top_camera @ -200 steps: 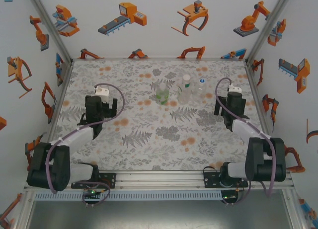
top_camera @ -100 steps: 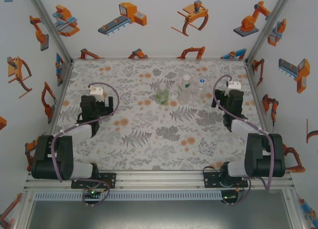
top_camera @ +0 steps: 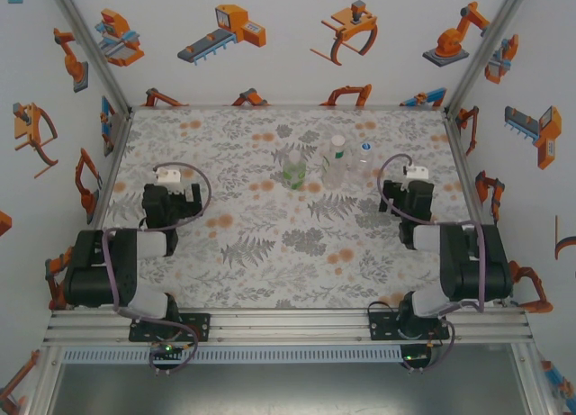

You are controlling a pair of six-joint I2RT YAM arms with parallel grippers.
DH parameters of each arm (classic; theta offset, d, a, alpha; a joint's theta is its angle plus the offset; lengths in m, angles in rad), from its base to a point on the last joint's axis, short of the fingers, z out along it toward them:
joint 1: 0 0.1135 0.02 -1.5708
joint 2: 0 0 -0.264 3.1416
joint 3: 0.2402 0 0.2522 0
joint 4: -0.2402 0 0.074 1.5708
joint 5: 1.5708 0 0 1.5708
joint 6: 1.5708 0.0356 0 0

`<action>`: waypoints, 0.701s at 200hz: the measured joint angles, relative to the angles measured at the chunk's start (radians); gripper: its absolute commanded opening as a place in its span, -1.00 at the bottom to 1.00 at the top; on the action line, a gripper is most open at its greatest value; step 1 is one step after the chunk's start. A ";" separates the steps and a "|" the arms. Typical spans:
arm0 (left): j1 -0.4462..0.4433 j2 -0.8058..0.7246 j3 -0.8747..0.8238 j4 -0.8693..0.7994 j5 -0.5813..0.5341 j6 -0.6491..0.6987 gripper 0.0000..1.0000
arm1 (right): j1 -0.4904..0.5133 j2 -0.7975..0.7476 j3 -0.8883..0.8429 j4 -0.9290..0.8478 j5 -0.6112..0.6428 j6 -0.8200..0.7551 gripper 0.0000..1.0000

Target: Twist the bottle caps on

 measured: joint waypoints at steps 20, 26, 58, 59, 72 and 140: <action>0.010 0.031 -0.009 0.006 0.029 -0.006 0.95 | -0.004 0.014 -0.013 0.034 -0.001 0.000 0.70; 0.015 0.032 -0.006 0.006 0.041 -0.011 0.95 | -0.007 0.014 -0.013 0.042 -0.003 0.000 0.73; 0.042 0.032 0.033 -0.002 0.063 -0.032 0.95 | -0.018 0.014 -0.013 0.084 0.001 0.003 0.98; 0.042 0.032 0.034 -0.002 0.063 -0.032 0.95 | -0.018 0.014 -0.014 0.085 0.001 0.005 0.98; 0.042 0.032 0.040 -0.007 0.060 -0.040 0.95 | -0.018 0.014 -0.017 0.100 0.020 0.012 0.98; 0.039 0.032 0.042 -0.021 0.013 -0.055 0.95 | -0.018 0.014 -0.034 0.132 0.080 0.032 0.98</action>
